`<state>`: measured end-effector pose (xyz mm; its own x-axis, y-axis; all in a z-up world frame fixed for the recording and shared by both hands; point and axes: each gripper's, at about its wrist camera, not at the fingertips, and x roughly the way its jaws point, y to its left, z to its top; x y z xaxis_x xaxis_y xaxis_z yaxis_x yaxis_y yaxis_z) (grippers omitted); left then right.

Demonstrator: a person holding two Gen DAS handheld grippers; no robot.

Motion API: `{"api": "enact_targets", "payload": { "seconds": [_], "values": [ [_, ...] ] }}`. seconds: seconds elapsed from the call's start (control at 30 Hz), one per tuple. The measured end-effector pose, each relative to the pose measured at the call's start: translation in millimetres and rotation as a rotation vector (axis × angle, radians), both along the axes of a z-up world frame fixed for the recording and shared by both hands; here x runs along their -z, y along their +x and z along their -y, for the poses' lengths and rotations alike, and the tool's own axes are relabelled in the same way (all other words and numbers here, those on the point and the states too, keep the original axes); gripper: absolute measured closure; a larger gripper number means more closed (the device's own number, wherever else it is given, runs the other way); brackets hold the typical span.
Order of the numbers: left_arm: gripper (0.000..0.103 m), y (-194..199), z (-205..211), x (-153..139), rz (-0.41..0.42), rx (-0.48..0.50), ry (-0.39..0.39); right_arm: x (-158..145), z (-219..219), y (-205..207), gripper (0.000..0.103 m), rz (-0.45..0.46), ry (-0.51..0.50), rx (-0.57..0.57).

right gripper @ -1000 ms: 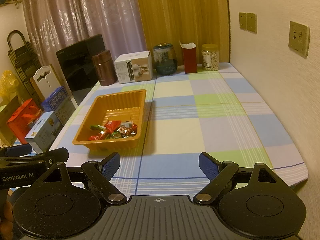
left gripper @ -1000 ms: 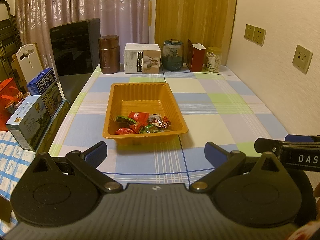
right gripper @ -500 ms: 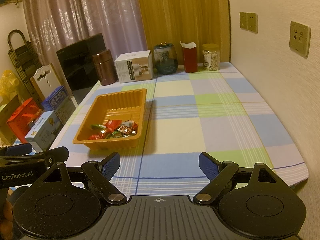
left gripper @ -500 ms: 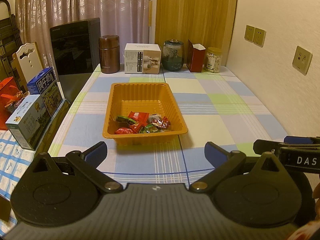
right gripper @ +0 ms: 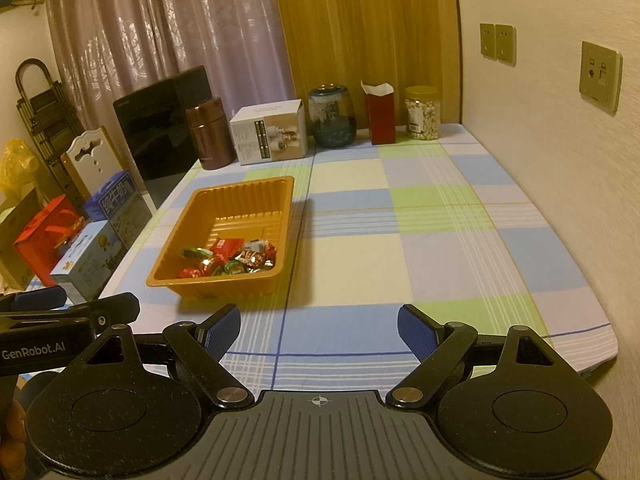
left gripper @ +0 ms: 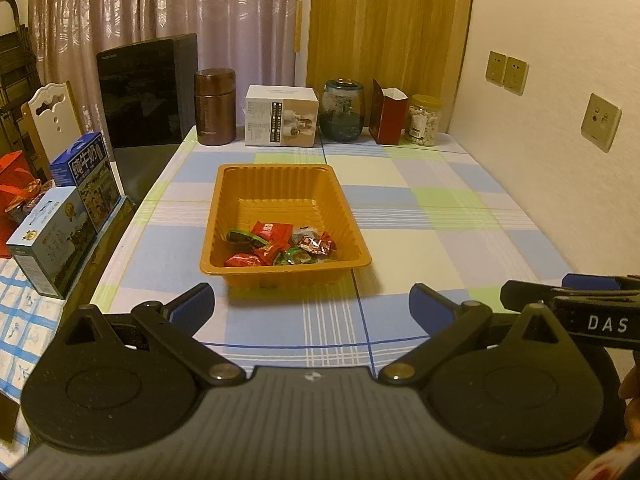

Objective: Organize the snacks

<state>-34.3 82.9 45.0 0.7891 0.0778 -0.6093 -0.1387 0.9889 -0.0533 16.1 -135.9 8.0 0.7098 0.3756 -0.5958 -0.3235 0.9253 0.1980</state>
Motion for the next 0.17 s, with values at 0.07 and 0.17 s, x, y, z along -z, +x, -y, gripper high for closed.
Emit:
{"api": "enact_targets", "payload": {
  "seconds": [0.07, 0.17],
  "values": [
    [0.000, -1.0, 0.9, 0.2, 0.009, -0.002, 0.000, 0.3, -0.5, -0.9, 0.018, 0.000, 0.000, 0.000],
    [0.000, -1.2, 0.4, 0.7, 0.014, -0.004, 0.000, 1.1, -2.3, -2.9, 0.018, 0.002, 0.001, -0.002]
  ]
}}
